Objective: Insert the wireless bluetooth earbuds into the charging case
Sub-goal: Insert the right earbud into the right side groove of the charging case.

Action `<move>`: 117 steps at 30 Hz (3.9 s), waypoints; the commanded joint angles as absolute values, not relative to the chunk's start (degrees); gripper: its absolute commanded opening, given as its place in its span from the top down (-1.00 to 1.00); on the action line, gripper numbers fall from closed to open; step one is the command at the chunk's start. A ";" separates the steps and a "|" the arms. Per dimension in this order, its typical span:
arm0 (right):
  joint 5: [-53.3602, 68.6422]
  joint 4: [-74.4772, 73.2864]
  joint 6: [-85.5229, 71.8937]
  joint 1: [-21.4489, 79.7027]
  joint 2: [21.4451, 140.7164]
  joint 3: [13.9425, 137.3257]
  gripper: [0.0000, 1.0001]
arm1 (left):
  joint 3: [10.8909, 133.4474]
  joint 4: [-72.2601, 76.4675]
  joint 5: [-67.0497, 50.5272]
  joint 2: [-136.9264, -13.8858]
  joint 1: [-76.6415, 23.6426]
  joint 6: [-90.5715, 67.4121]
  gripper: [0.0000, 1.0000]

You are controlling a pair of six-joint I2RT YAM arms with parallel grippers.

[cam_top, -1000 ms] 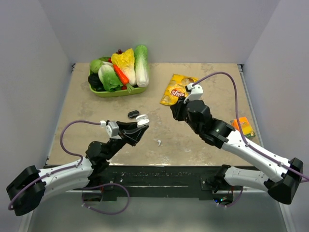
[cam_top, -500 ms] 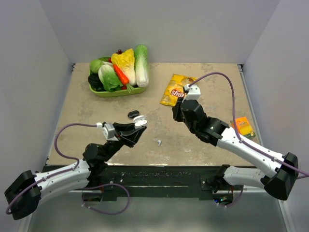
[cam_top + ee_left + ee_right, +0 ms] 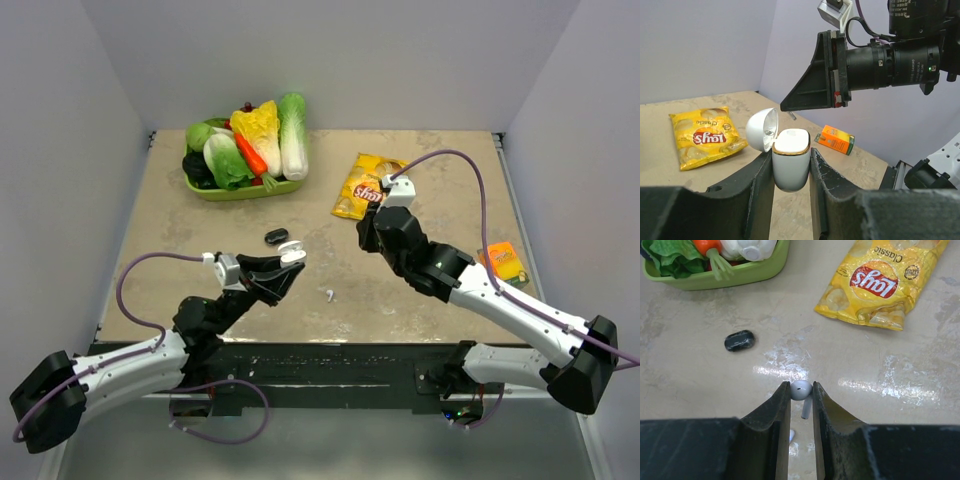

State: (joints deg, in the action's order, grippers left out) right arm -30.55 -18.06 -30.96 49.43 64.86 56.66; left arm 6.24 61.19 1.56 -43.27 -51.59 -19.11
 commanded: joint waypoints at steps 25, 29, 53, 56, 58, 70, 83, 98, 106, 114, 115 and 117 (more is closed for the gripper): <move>3.69 5.10 -12.39 50.01 42.02 49.04 1.00 | 16.42 108.72 -13.62 -76.64 -52.29 -5.01 1.00; 2.99 4.31 -11.69 50.01 40.43 49.92 1.00 | 19.24 108.63 -15.91 -75.33 -52.29 -5.27 1.00; 6.42 3.52 -12.22 50.01 37.53 55.19 1.00 | 28.13 96.69 -22.24 -64.60 -46.76 -4.49 1.00; 6.59 4.30 -12.57 50.01 38.06 55.20 1.00 | 27.07 95.89 -19.69 -62.93 -46.58 -5.44 1.00; 7.03 6.05 -13.18 50.01 38.93 54.93 1.00 | 26.28 96.50 -19.42 -63.02 -46.67 -5.97 1.00; 7.47 15.90 -12.66 50.10 42.54 52.83 1.00 | 28.39 101.95 -23.83 -67.06 -46.67 -9.75 1.00; 4.39 22.50 -12.83 50.45 41.92 47.81 1.00 | 27.51 103.35 -14.68 -66.80 -46.58 -23.29 1.00; 4.75 26.54 -12.48 50.80 45.70 47.29 1.00 | 32.69 105.20 -19.86 -68.55 -46.58 -22.15 1.00; 4.48 26.89 -11.60 50.80 45.62 46.15 1.00 | 32.52 108.63 -24.78 -70.49 -46.58 -20.57 1.00; 3.96 27.60 -11.86 50.80 44.47 43.60 1.00 | 32.69 108.72 -25.31 -70.23 -46.58 -19.60 1.00; 3.78 27.68 -11.87 50.80 44.30 43.42 1.00 | 32.87 108.72 -25.57 -70.22 -46.58 -19.51 1.00; 3.60 27.77 -11.86 50.80 44.12 42.98 1.00 | 33.13 108.72 -25.75 -70.14 -46.58 -19.51 1.00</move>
